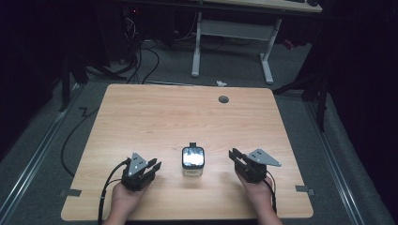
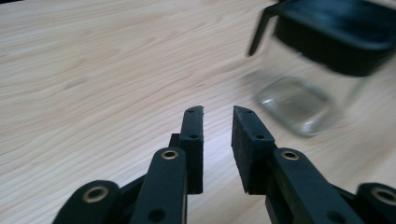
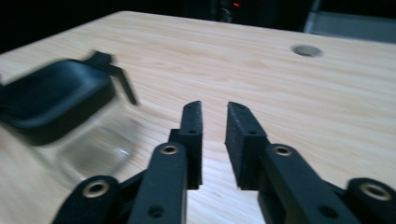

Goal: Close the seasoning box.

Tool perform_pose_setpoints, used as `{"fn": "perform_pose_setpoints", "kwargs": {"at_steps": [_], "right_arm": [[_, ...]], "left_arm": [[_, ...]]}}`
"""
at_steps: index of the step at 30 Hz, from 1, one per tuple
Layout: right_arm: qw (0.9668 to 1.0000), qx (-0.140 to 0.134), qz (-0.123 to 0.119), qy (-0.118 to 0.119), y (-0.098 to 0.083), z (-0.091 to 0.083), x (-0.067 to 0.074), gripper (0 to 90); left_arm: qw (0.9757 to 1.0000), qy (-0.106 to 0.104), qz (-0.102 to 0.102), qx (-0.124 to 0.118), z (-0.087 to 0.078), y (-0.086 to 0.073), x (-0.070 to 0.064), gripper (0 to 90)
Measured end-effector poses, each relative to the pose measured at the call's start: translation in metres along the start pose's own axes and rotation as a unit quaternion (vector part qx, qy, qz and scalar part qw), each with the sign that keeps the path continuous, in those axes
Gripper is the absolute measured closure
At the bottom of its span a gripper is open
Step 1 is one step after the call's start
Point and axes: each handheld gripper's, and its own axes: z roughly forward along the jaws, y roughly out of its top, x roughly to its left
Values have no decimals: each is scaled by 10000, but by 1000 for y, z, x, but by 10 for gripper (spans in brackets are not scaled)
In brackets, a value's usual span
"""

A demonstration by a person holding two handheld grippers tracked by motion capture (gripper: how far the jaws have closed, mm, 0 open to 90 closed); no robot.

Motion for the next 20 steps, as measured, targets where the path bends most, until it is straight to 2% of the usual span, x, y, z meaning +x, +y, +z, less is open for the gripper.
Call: {"fn": "perform_pose_setpoints", "kwargs": {"at_steps": [1,4,5,6,7,9,11,12,13,17,20], "right_arm": [[10000,0,0,0,0,0,0,746],[9994,117,202,-237,-12,-8,-18,697],[9984,112,379,-392,-20,-16,-29,658],[9978,128,433,-493,-26,-21,-34,627],[9978,128,433,-493,-26,-21,-34,627],[9953,205,603,-728,-41,-35,-42,543],[9940,241,712,-790,-46,-42,-44,527],[9936,251,757,-801,-48,-45,-46,528],[9931,237,801,-825,-49,-47,-46,529],[9944,247,596,-841,-47,-47,-45,530],[9937,248,697,-838,-49,-47,-46,534]], "left_arm": [[10000,0,0,0,0,0,0,715],[9996,237,135,-17,0,3,14,686],[9994,357,16,-23,0,6,23,659],[9991,421,-29,-25,-1,7,26,654],[9991,421,-29,-25,-1,7,26,650],[9983,492,-293,-60,-3,8,34,640],[9984,478,-307,-45,-4,7,34,636],[9986,475,-217,-10,-3,5,32,631],[9988,441,-216,1,-3,5,30,627],[9992,348,-176,-76,-5,7,22,618],[9992,329,-213,-50,-5,4,19,617]]}}
